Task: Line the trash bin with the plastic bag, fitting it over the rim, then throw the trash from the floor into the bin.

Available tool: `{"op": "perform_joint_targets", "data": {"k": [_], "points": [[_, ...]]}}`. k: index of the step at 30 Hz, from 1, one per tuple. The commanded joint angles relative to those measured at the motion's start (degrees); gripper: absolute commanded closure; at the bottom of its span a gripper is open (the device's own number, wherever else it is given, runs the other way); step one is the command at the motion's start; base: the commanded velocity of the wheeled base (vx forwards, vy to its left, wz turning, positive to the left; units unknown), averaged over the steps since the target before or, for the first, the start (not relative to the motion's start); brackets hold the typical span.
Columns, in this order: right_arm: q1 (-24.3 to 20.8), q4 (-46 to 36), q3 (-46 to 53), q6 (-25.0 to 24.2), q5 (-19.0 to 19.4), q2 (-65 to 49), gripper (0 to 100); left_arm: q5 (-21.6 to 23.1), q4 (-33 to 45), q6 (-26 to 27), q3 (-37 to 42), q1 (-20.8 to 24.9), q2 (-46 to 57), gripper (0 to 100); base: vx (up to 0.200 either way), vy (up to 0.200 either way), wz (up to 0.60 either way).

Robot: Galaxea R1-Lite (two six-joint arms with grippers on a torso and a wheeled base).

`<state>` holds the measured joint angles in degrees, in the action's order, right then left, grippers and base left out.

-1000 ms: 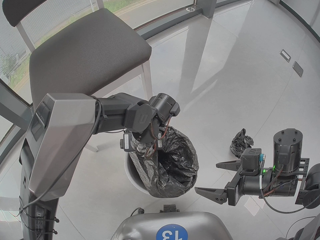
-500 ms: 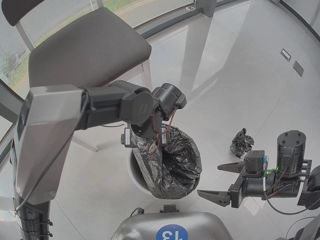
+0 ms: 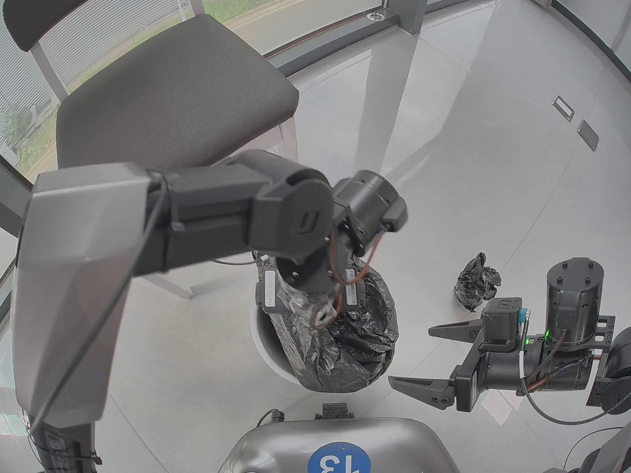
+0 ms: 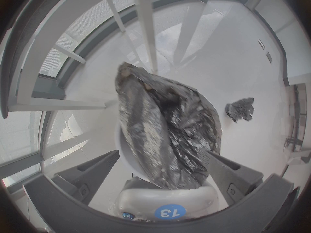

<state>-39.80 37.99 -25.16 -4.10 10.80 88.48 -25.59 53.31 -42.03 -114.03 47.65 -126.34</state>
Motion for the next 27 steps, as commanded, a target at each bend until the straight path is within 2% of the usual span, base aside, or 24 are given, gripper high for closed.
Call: {"op": "perform_joint_targets", "data": {"k": [1, 8, 19, 23, 27], "points": [[0.1, -0.1, 1.1, 0.0, 0.0, -0.6, 0, 0.2, 1.3, -1.4, -0.6, 3.8, -4.4, 0, 0.0, 0.0, 0.0], [0.1, -0.1, 1.5, 0.0, 0.0, -1.6, 0, 0.2, 2.9, -4.8, -0.6, 3.9, -7.5, 0, 0.0, 0.0, 0.0], [0.1, 0.0, 2.6, 0.0, 0.2, -2.2, 0, -0.6, 6.3, -6.5, -0.6, 1.7, -7.7, 0, 0.0, 0.0, 0.0], [0.1, 0.0, 3.2, 0.1, 1.9, -2.5, 0, -0.7, 6.2, -7.2, -0.6, 1.2, -7.7, 0, 0.0, 0.0, 0.0], [0.1, 0.0, 3.3, 0.1, 2.1, -2.5, 0, -0.7, 5.7, -7.4, -0.6, 1.4, -8.5, 0, 0.0, 0.0, 0.0]]}}
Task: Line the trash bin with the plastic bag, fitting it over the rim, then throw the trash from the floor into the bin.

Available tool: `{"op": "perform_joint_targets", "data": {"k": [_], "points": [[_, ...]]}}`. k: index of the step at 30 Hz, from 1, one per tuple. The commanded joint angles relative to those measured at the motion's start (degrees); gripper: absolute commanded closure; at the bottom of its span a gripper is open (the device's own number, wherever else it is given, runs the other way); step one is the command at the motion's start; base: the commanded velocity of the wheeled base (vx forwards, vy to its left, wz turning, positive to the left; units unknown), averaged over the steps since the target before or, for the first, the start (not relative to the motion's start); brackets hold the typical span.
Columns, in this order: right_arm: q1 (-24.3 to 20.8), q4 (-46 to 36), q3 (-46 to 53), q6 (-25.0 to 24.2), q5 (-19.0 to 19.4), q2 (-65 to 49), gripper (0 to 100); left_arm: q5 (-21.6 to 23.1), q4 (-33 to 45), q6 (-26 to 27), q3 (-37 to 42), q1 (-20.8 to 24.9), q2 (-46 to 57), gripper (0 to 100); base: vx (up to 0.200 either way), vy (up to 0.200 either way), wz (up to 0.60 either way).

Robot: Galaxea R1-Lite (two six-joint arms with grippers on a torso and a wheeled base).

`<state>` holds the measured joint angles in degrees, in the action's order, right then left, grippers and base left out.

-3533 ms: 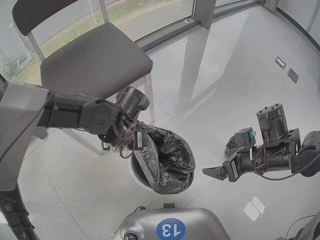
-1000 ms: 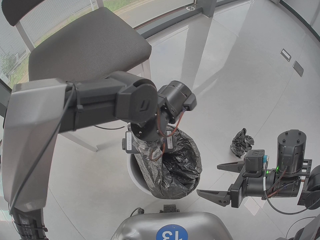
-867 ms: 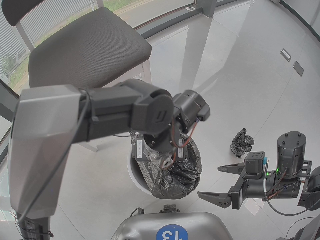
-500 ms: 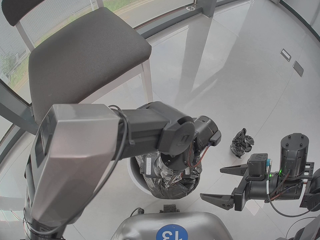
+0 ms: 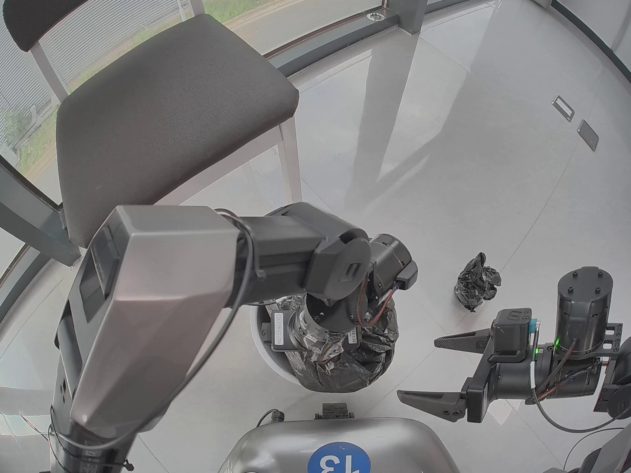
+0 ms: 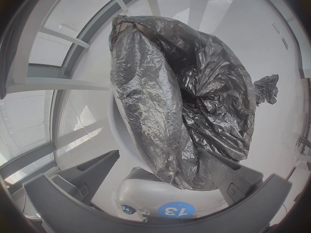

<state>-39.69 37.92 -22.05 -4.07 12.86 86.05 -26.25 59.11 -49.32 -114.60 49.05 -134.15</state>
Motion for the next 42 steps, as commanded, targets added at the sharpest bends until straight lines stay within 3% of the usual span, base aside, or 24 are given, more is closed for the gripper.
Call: {"op": "perform_joint_targets", "data": {"k": [1, 2, 17, 25, 35, 42], "points": [[0.1, 0.0, 0.2, 0.0, 0.1, -0.1, 0, 0.0, -0.3, -0.1, 0.0, 0.0, -1.6, 0, 0.0, 0.0, 0.0], [0.1, 0.0, 0.2, 0.0, 0.1, -0.1, 0, 0.0, -0.3, -0.1, 0.0, 0.0, -1.6, 100, 0.0, 0.0, 0.0], [0.2, 1.2, 1.4, 0.1, 1.9, -0.9, 0, 0.0, 2.1, 0.0, 0.0, -0.6, -0.9, 100, 0.0, 0.0, 0.0], [0.6, 1.1, 1.5, 0.0, 2.0, -0.7, 0, -0.7, 11.3, -4.3, 0.0, 0.0, 5.5, 100, 0.0, 0.0, 0.0], [0.6, 1.0, 1.7, 0.1, 2.0, -0.7, 0, -0.6, 8.3, -4.4, 6.8, 0.9, 7.2, 100, 0.0, 0.0, 0.0], [0.6, 1.0, 1.6, 0.1, 2.0, -0.7, 0, -0.8, 5.5, -4.0, 6.5, 0.7, 7.3, 100, 0.0, 0.0, 0.0]]}}
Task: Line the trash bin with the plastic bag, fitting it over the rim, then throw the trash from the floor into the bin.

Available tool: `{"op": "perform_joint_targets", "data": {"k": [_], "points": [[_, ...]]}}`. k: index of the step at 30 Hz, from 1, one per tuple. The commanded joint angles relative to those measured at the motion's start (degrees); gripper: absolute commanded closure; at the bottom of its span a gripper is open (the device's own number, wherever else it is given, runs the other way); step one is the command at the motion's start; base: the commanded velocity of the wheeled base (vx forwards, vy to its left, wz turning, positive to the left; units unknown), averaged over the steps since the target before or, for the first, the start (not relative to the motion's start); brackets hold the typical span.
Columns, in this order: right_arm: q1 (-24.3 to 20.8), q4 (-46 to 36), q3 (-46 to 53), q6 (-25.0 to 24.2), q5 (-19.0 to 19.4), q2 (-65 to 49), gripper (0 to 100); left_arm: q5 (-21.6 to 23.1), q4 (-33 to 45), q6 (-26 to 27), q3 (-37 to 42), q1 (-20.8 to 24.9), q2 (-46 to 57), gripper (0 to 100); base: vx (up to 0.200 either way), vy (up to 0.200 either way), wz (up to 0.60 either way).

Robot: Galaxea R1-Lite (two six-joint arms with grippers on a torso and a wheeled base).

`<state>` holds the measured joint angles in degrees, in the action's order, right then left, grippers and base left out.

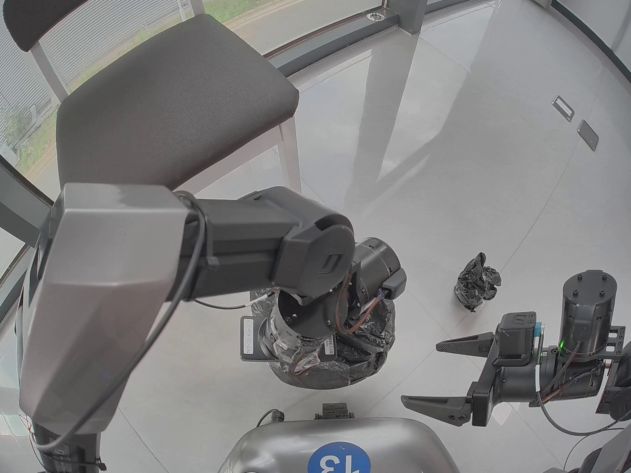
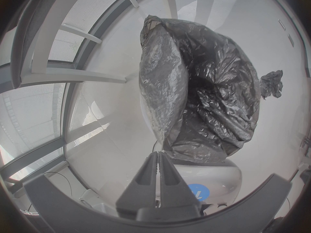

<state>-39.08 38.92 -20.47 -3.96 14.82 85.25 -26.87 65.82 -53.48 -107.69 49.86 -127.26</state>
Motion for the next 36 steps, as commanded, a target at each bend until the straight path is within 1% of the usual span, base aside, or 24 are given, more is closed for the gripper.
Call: {"op": "perform_joint_targets", "data": {"k": [1, 4, 5, 15, 20, 28, 29, 36], "points": [[0.0, 0.0, 0.0, 0.1, 0.0, 0.1, 0, -0.3, -1.8, 0.2, -0.6, -0.2, 0.4, 100, 0.0, 0.0, 0.0], [0.0, 0.0, 0.0, 0.4, 0.0, 0.1, 0, -0.3, -2.4, -0.1, -0.7, -0.2, 0.7, 100, 0.0, 0.0, 0.0], [0.0, 0.0, 0.0, 0.4, 0.0, 0.2, 0, -0.3, -2.4, -0.2, -0.6, -0.2, 0.7, 0, 0.0, 0.0, 0.0], [0.0, 0.0, 0.1, 0.4, 0.0, 0.4, 0, -0.2, -3.1, 0.0, 0.8, 0.0, -1.0, 0, 0.0, 0.0, 0.0], [0.0, 0.1, 1.2, 0.4, 0.0, 0.1, 0, -0.3, -7.0, 0.7, -0.1, -0.6, -4.3, 0, 0.0, 0.0, 0.0], [0.0, 0.1, 2.1, 0.4, 0.0, -0.3, 0, -1.0, -8.9, 0.7, 0.1, -1.5, -5.9, 0, 0.0, 0.0, 0.0], [0.0, 0.1, 2.1, 0.4, 0.0, -0.3, 0, -1.1, -9.5, 0.7, 0.5, -1.9, -5.8, 100, 0.0, 0.0, 0.0], [0.0, 0.1, 2.4, 0.5, 0.9, -0.3, 0, -1.1, -8.8, 0.7, 0.6, -2.2, -5.6, 100, 0.0, 0.0, 0.0]]}}
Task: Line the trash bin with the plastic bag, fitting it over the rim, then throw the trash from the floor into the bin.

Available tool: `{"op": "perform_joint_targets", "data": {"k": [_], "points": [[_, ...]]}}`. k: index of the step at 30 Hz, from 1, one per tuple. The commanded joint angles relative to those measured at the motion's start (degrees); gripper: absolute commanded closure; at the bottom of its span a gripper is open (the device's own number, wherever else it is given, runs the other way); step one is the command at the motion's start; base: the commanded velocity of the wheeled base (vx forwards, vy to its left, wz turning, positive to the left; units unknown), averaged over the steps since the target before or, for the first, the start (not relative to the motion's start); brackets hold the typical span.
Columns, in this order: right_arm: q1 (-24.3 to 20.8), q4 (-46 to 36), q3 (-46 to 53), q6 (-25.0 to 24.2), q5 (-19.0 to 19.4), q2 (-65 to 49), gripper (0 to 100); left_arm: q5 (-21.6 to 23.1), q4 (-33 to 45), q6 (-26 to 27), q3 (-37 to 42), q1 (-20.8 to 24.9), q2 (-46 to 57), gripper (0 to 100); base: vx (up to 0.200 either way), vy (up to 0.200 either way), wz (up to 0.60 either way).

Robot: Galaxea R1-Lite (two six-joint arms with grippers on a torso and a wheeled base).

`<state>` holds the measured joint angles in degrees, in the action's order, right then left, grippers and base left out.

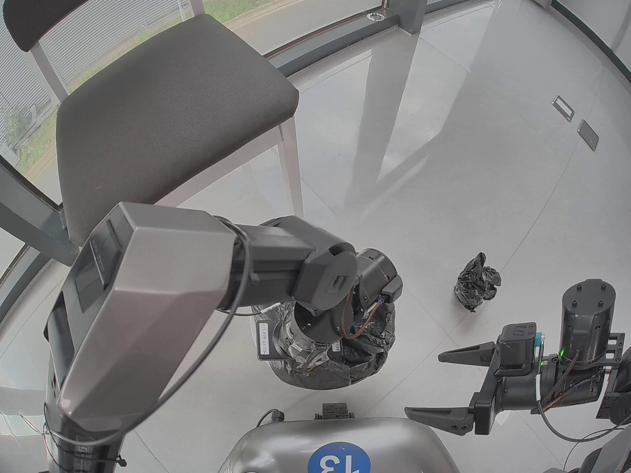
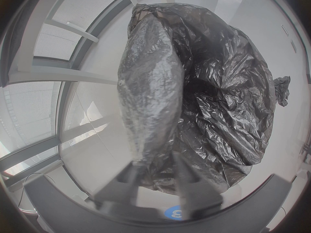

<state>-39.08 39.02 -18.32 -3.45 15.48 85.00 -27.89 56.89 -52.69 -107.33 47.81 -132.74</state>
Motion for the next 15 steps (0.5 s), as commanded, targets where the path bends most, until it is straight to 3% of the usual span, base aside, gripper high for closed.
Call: {"op": "perform_joint_targets", "data": {"k": [1, 15], "points": [[0.0, 0.0, 0.2, 0.0, 0.3, 0.0, 0, -0.1, 0.3, 0.0, 0.4, -0.2, -0.1, 100, 0.0, 0.0, 0.0], [0.0, 0.0, 0.2, 0.0, 0.7, 0.2, 0, -0.1, 0.9, 0.0, 9.2, -0.3, 6.8, 100, 0.0, 0.0, 0.0]]}}
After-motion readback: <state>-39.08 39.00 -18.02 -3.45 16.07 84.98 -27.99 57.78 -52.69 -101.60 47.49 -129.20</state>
